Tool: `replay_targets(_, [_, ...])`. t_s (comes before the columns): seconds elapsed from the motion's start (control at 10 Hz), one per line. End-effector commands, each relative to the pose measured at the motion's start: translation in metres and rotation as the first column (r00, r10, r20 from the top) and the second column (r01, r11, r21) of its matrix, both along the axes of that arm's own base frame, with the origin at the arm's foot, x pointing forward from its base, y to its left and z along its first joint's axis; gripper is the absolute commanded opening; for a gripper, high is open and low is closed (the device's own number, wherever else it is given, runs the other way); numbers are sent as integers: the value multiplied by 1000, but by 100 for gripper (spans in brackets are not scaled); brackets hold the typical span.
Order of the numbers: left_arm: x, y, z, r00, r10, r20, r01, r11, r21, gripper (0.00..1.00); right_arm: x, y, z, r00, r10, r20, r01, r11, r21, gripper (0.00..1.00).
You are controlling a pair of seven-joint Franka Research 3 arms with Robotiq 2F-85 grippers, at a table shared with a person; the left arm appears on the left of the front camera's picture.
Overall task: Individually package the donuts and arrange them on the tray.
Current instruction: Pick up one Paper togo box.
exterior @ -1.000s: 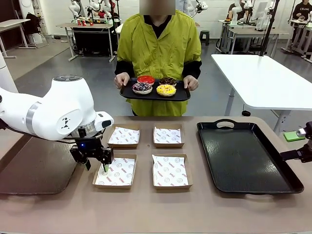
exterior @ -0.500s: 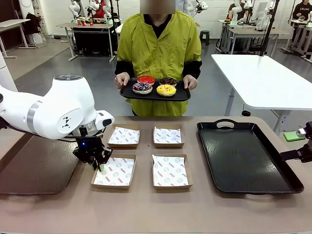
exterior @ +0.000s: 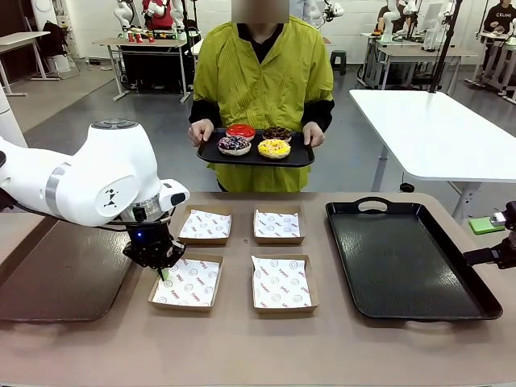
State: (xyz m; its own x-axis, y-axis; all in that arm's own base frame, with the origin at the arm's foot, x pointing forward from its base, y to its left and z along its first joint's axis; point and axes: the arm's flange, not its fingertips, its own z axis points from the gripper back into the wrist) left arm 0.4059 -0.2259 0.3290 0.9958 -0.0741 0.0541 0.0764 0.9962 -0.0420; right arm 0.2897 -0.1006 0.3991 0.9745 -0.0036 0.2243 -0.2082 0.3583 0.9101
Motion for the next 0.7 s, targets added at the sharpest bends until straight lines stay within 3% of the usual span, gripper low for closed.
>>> replay_targets(0.0, [5, -4, 38, 999, 54, -7, -54, 998, 23, 0, 3, -1, -1, 1000, -1, 21, 1, 1000, 23, 100])
replay_targets(0.3, [25, -8, 131, 998, 52, 40, -53, 998, 18, 0, 3, -1, -1, 1000, -1, 21, 1, 1000, 23, 100])
replay_targets(0.6, [77, -6, 172, 997, 72, 42, -72, 997, 9, 0, 3, -1, -1, 1000, -1, 21, 1, 1000, 23, 100])
